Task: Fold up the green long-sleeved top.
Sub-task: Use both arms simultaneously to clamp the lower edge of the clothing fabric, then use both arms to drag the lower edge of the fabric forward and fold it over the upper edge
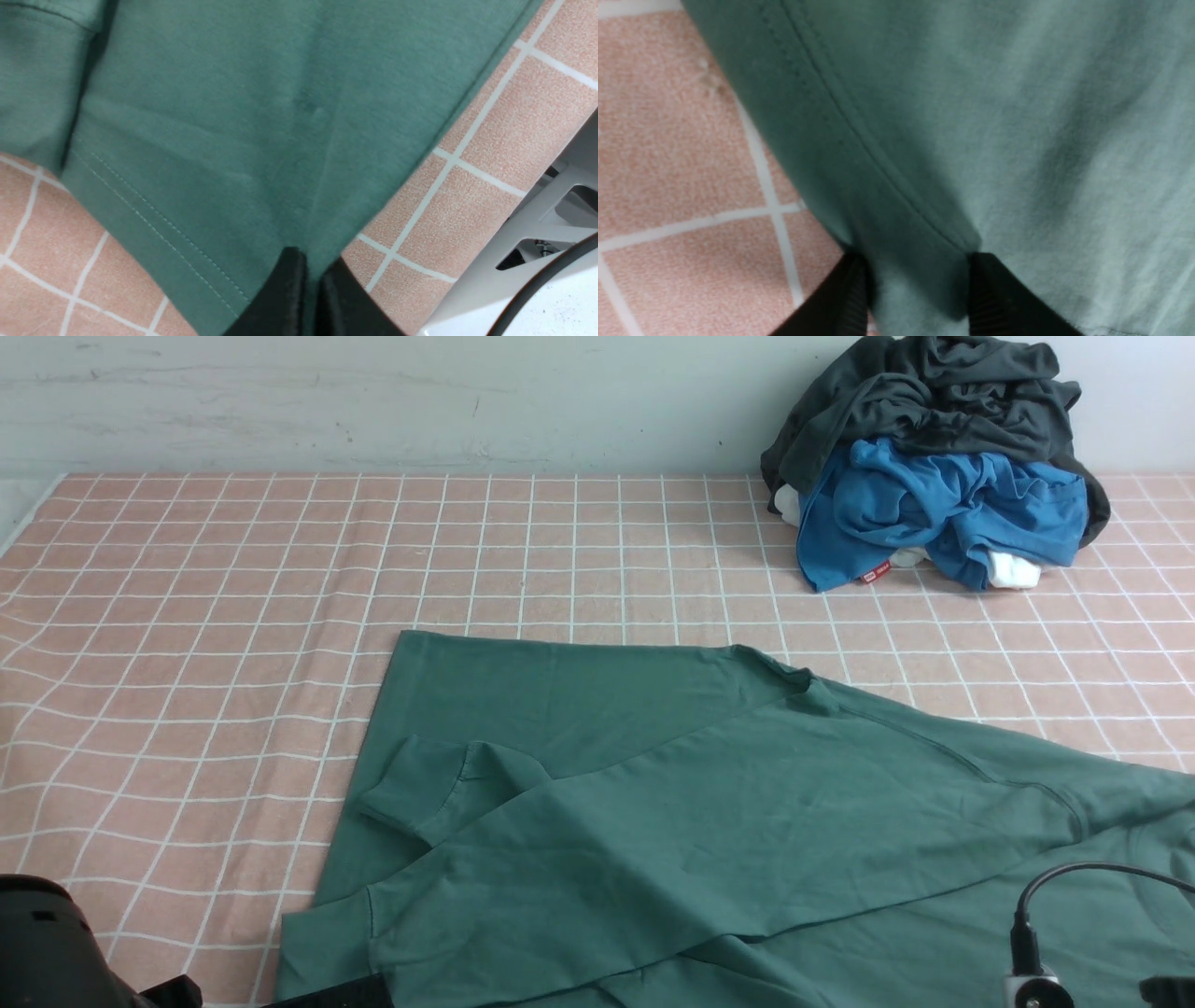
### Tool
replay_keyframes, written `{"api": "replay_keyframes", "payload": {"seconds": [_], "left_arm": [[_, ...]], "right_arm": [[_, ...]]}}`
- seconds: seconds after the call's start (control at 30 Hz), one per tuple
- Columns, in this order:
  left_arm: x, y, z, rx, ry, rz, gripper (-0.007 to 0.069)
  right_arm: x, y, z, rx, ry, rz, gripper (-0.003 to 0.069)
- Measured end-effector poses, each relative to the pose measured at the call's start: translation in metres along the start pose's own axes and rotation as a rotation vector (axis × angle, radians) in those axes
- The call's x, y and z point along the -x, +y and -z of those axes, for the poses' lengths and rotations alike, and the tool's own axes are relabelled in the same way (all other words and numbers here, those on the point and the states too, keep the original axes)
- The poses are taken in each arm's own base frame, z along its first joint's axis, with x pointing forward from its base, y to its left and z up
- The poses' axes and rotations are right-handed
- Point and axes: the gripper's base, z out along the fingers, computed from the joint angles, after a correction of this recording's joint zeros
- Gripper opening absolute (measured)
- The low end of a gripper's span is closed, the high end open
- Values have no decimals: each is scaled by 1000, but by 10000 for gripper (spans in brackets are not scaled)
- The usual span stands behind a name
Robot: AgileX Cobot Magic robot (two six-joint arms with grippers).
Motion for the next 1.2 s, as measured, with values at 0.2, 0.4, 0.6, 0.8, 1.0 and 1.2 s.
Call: {"api": "replay_keyframes", "payload": {"seconds": [0.2, 0.4, 0.6, 0.8, 1.0, 1.2], "left_arm": [[0, 1, 0, 9, 1, -5, -1], [1, 8, 4, 23, -2, 30, -1], [10, 43, 35, 118, -66, 147, 1], [25, 106, 67, 222, -111, 230, 18], [61, 182, 67, 253, -97, 281, 18], [103, 246, 49, 276, -106, 311, 18]], "right_arm": [[1, -2, 1, -3, 1, 1, 86], [10, -23, 17, -25, 2, -54, 6], [18, -55, 46, -53, 17, -74, 6], [19, -122, 69, -63, -58, -276, 5], [17, -200, 62, -13, -159, -434, 5], [16, -262, 37, 1, -204, -523, 5]]}}
